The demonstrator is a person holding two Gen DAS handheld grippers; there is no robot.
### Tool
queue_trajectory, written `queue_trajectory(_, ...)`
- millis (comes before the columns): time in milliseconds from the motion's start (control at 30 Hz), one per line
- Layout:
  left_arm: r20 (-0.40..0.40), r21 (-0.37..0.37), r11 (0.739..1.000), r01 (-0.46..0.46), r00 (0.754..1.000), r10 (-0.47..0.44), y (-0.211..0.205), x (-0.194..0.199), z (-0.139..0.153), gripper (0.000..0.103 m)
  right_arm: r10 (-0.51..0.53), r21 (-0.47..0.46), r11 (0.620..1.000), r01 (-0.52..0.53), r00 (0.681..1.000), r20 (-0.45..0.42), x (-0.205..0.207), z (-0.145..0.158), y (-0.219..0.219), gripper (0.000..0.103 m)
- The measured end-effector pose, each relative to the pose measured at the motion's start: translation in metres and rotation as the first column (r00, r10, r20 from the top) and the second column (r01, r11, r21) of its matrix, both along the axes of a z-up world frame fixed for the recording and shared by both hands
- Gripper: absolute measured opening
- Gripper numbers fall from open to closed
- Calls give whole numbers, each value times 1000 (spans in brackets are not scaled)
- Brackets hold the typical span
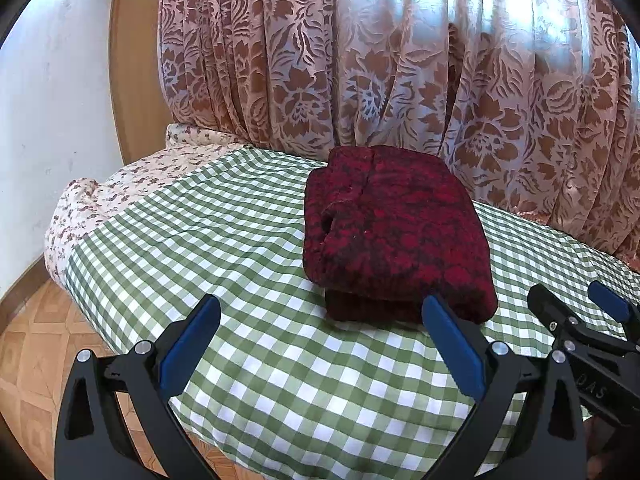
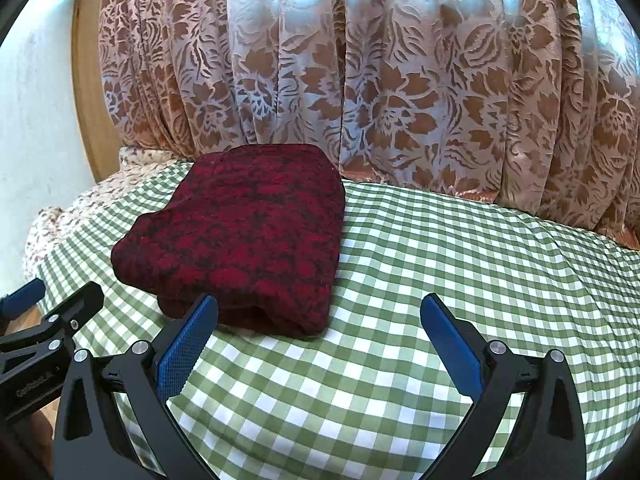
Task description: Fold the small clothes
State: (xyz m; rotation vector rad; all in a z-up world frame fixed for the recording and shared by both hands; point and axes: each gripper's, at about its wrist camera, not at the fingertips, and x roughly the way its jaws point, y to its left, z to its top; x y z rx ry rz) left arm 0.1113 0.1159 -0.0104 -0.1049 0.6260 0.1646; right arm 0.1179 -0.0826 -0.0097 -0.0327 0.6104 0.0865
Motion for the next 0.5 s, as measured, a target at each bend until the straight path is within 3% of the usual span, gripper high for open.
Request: queue_trajectory(500, 8, 10, 1000, -29, 1000, 29, 5, -7, -2, 101, 9, -3, 1000, -9, 1000, 27, -10, 1, 7, 100)
